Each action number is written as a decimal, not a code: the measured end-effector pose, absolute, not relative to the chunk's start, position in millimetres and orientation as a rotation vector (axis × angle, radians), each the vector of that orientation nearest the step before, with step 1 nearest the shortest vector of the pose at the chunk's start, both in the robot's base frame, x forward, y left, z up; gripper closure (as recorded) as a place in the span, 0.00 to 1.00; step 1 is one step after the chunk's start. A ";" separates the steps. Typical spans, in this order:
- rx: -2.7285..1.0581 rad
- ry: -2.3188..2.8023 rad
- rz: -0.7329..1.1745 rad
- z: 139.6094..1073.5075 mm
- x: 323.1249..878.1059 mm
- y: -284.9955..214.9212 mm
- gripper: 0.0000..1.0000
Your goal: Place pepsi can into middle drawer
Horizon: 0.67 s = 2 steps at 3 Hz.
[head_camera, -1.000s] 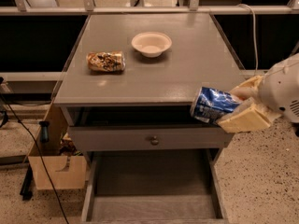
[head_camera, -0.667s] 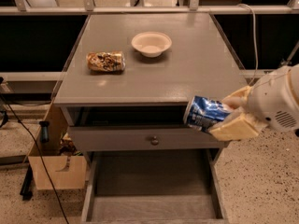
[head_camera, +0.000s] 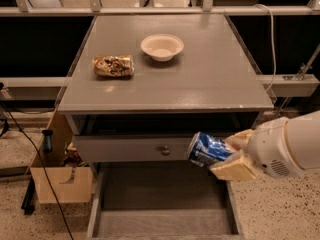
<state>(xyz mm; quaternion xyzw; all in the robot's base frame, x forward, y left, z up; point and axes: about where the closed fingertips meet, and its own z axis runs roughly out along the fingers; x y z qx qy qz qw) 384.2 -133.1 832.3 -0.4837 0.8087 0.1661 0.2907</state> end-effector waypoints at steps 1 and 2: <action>-1.250 2.133 0.469 804.3 386.2 -128.8 1.00; -1.246 2.097 0.492 775.8 403.3 -126.1 1.00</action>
Offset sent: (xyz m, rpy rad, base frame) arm 0.0462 0.0076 -0.1018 0.1268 -0.0398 0.0125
